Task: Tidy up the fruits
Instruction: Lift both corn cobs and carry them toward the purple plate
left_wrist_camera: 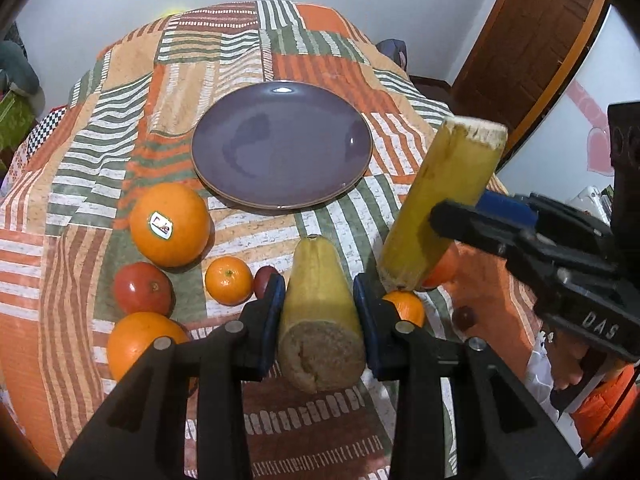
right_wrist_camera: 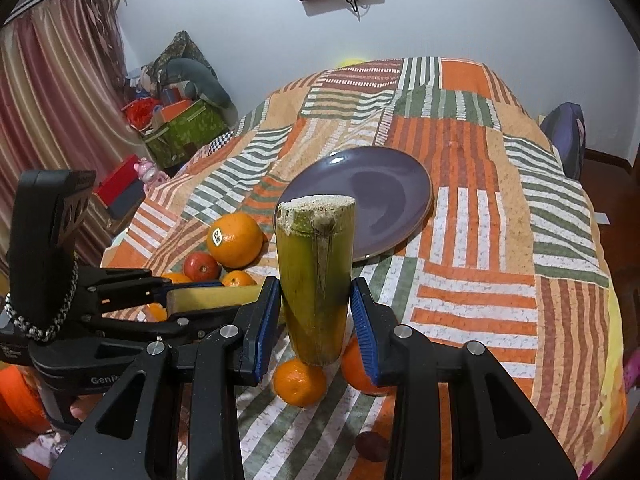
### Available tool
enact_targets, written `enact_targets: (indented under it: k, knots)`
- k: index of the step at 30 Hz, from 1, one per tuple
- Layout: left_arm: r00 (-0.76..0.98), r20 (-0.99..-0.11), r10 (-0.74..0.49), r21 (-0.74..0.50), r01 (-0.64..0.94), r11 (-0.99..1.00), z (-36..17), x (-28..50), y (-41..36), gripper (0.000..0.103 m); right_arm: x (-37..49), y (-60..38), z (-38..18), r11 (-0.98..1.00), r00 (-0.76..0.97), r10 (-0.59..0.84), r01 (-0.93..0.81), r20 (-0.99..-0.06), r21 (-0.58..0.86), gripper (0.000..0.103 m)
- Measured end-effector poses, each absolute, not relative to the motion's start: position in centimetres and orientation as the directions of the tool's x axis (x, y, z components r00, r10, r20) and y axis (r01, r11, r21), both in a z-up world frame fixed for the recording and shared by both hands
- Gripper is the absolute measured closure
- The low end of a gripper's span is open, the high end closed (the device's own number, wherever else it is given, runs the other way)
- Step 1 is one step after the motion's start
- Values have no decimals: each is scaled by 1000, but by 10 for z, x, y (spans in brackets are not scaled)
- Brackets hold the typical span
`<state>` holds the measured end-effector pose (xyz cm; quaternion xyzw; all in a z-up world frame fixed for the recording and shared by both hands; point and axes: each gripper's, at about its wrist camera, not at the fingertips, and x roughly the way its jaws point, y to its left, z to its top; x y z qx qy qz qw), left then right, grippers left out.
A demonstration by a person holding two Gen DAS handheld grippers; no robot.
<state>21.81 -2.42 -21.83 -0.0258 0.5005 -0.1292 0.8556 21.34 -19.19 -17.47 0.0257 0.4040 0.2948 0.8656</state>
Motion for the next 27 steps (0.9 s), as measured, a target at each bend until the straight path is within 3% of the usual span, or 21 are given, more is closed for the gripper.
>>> enact_targets:
  k: [27]
  knots:
    - [572, -788, -227, -131, 206, 970, -165, 232, -17, 68, 231, -197, -153, 834, 547, 525, -482, -652, 267, 70]
